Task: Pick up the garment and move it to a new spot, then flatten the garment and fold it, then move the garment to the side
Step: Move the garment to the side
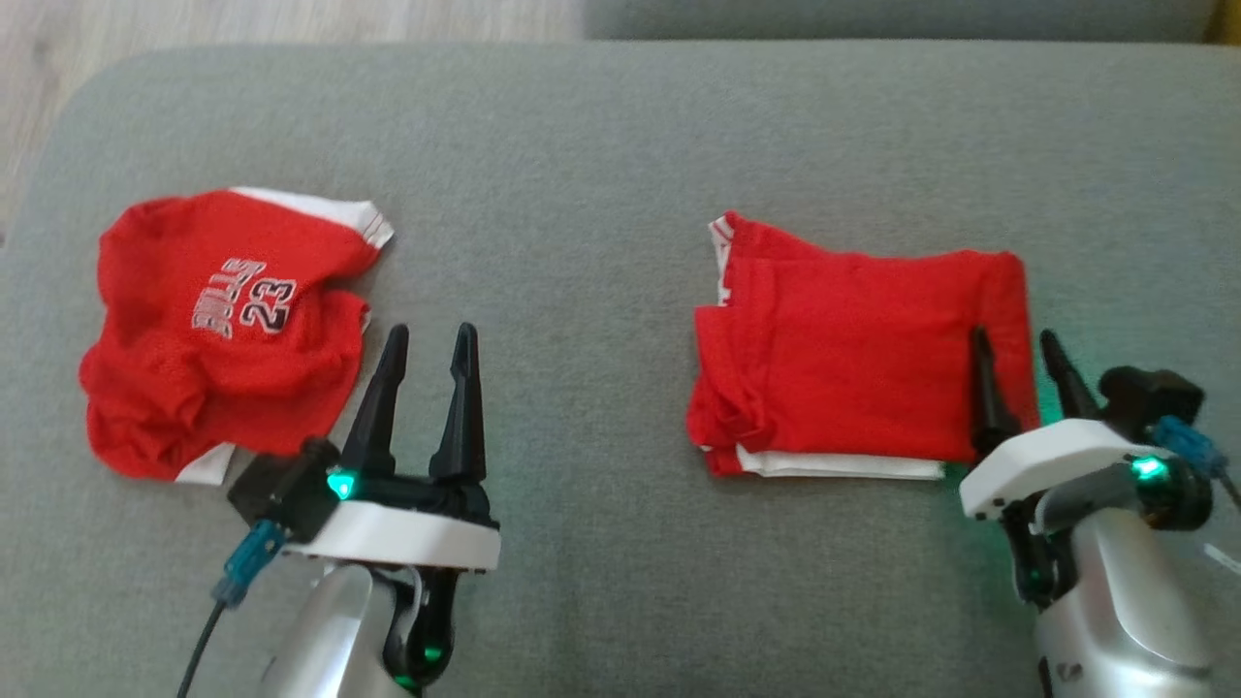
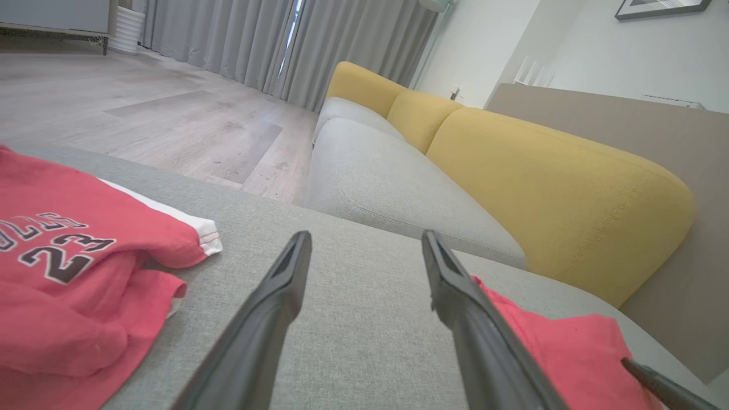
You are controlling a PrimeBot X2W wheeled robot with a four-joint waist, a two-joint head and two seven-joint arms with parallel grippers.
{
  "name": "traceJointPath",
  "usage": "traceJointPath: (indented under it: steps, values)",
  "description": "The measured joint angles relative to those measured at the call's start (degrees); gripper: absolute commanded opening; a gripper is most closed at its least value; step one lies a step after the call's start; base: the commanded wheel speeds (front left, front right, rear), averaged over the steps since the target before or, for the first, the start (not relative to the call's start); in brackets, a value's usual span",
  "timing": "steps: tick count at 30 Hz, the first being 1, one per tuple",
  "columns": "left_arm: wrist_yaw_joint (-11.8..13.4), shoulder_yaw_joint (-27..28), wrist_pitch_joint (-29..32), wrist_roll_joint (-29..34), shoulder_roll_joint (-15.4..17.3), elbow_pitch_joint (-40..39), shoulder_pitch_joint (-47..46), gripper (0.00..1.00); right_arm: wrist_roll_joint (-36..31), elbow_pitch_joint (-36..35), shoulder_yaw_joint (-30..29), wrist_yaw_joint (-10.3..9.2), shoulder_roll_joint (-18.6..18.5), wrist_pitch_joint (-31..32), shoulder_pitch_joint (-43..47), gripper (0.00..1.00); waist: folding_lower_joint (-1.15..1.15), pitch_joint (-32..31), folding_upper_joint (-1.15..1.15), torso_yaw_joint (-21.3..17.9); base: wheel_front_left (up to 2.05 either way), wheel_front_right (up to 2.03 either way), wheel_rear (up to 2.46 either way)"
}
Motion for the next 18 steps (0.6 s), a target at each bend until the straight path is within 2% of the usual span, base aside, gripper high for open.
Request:
traceJointPath:
  steps: [6, 10, 11, 12, 18]
  values:
    - [0.0, -0.2, 0.0, -0.6, 0.0, -0.6, -1.5, 1.0, 0.0, 7.2, 0.3, 0.0, -0.2, 1.4, -2.7, 1.0, 0.0, 1.9, 0.0, 1.6, 0.0, 0.0, 0.0]
    - [0.0, -0.2, 0.0, -0.6, 0.0, -1.0, -1.8, 1.0, 0.1, 10.7, 1.4, 0.0, -0.8, 1.4, -5.8, 1.0, 0.0, 2.0, 0.0, 1.4, 0.0, 0.0, 0.0]
    - [0.0, -0.2, 0.0, -0.6, 0.0, -1.2, -1.8, 1.0, 0.2, 11.3, 1.7, 0.0, -0.8, 1.4, -6.1, 0.65, 0.0, 1.9, 0.0, 1.1, 0.0, 0.0, 0.0]
    - [0.0, -0.2, 0.0, -0.6, 0.0, -1.4, -1.8, 1.0, 0.2, 11.9, 1.8, 0.0, -0.8, 1.2, -6.4, 0.0, 0.0, 1.8, 0.0, 0.9, 0.0, 0.0, 0.0]
    - [0.0, -0.1, 0.0, -0.2, 0.0, -2.5, -1.7, 1.0, -1.9, 14.0, 2.7, 0.0, -0.3, -1.5, -7.0, 0.0, 0.0, 0.7, 0.0, -1.6, 0.0, 0.0, 0.0]
